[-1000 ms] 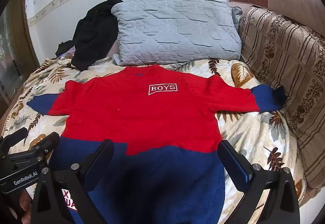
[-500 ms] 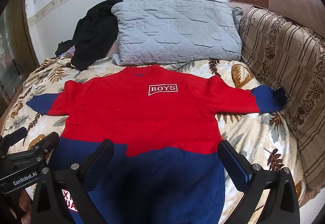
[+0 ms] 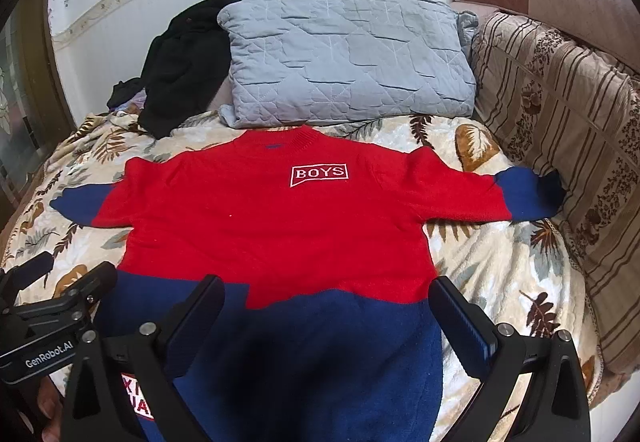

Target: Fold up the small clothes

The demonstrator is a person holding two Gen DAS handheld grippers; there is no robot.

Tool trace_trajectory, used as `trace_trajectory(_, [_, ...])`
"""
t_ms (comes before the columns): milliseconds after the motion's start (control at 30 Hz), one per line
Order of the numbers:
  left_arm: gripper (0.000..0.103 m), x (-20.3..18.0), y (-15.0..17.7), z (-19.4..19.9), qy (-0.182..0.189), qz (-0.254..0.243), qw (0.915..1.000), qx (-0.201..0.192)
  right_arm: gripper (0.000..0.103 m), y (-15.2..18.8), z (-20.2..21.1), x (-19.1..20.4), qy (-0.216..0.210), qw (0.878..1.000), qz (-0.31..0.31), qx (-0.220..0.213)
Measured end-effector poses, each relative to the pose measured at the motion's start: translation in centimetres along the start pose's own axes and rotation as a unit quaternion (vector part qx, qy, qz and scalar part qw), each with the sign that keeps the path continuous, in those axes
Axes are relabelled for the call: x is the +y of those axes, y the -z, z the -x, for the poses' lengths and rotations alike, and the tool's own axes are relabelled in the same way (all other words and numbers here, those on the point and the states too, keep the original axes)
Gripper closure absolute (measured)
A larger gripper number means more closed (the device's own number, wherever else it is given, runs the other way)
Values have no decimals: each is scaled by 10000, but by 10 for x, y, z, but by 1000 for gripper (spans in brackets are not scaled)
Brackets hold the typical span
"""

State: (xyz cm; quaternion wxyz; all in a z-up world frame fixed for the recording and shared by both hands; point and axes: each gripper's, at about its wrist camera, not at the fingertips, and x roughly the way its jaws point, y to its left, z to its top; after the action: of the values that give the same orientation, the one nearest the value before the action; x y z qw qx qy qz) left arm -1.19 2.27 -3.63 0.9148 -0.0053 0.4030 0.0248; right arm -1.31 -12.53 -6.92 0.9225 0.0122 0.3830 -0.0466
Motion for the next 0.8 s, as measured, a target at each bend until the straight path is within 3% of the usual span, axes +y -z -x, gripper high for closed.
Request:
trace_trajectory(500, [0,1,0,-1,41,53,10000,13,0,1,-1,0,-8,10000,5,16])
trace_trajectory(667, [0,14,0,-8,42,203,9997,108,0,1,-4,-15,-329,9992,-219,4])
trace_trajectory(733, [0,29,-2,-13,18,375,9992,141,0,1,-5,-36,-725,9951,-674,-27])
trace_trajectory(800, [0,51,-3,-21,-94,598,9980,177,0,1,-9,-58,-814,9923,-932,-25])
